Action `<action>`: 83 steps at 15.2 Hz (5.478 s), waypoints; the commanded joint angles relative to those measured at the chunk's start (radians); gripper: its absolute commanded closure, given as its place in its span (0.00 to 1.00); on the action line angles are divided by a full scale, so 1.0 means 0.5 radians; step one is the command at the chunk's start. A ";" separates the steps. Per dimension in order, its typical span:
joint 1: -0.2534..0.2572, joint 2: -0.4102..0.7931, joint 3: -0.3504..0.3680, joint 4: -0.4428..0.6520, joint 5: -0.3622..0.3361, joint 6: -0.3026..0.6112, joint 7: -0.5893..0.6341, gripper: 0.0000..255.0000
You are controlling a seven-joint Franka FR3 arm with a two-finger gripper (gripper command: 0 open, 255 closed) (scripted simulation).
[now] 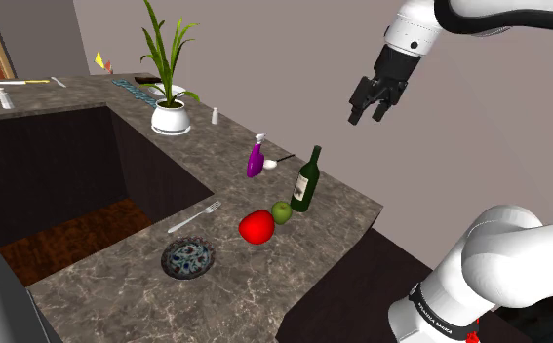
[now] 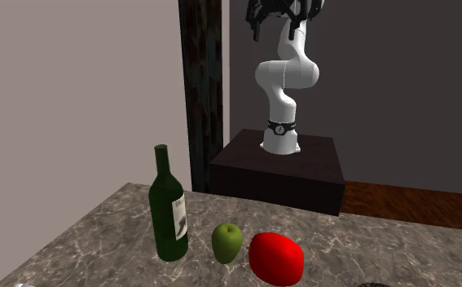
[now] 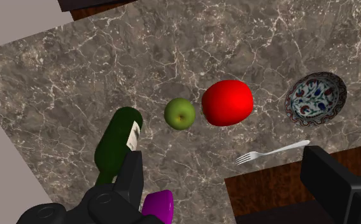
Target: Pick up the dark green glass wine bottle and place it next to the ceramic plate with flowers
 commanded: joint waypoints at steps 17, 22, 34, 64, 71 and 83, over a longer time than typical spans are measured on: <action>-0.091 0.941 -0.409 0.140 -0.102 0.716 -0.552 0.00; -0.114 1.310 -0.503 0.322 -0.038 0.870 -0.743 0.00; -0.208 1.957 -0.557 0.682 0.152 1.091 -1.049 0.00; -0.203 1.888 -0.564 0.747 0.126 0.960 -1.034 1.00; -0.197 1.810 -0.570 0.844 0.099 0.789 -1.017 1.00; -0.192 1.721 -0.574 1.061 0.069 0.486 -1.000 1.00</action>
